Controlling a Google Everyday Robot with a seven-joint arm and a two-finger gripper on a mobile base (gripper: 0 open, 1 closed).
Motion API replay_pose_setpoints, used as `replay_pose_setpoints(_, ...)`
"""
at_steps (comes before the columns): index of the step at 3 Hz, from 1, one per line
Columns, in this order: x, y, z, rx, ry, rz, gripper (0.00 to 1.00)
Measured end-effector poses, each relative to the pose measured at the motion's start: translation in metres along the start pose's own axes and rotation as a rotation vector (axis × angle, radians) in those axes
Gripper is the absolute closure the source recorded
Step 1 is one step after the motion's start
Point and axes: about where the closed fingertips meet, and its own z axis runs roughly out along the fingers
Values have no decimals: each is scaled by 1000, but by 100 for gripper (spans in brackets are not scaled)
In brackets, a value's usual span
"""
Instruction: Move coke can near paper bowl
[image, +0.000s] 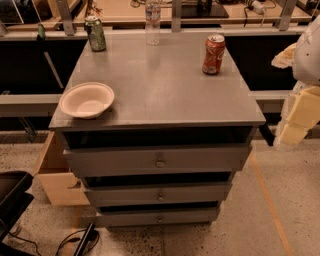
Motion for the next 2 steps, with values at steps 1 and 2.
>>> replay_pose_setpoints(1, 0, 0, 0, 0, 0, 0, 0)
replay_pose_setpoints(2, 1, -9, 4, 45, -63, 33, 0)
